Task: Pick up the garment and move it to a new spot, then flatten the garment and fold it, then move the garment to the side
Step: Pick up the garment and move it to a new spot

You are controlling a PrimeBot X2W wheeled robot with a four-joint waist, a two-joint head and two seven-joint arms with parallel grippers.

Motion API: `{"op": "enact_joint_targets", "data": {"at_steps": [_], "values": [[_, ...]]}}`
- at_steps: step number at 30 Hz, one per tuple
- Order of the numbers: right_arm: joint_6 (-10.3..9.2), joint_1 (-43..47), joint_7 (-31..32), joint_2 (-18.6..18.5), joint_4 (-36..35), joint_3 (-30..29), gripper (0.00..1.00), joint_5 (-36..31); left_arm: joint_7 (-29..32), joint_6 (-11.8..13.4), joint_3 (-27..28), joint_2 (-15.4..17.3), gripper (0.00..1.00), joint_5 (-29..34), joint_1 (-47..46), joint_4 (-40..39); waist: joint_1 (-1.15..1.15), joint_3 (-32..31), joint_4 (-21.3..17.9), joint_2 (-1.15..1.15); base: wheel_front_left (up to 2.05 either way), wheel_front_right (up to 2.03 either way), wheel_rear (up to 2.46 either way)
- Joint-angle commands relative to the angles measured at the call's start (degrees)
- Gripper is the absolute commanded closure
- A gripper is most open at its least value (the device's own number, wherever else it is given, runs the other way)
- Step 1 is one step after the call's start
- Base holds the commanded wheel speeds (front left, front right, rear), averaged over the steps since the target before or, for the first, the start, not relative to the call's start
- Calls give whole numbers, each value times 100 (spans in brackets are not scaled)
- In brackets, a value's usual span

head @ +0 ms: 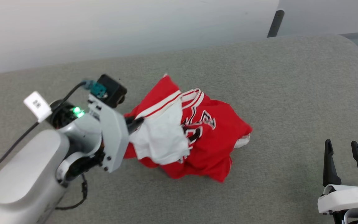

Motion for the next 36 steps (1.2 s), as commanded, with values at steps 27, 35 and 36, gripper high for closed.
{"op": "enact_joint_targets", "data": {"at_steps": [27, 35, 36], "values": [[0, 179, -28, -25, 139, 197, 0, -175, -1349, 19, -111, -248, 0, -77, 889, 1677, 0, -586, 720, 0, 0, 0, 0], [0, 284, -28, -134, 66, 362, 0, -123, -2596, 74, 200, -284, 0, 105, 1006, 1782, 0, -865, 975, 0, 0, 0, 0], [0, 303, -28, -131, 58, 370, 0, -133, -2771, 95, 257, -300, 0, 88, 1054, 1789, 0, -890, 1007, 0, 0, 0, 0]]}}
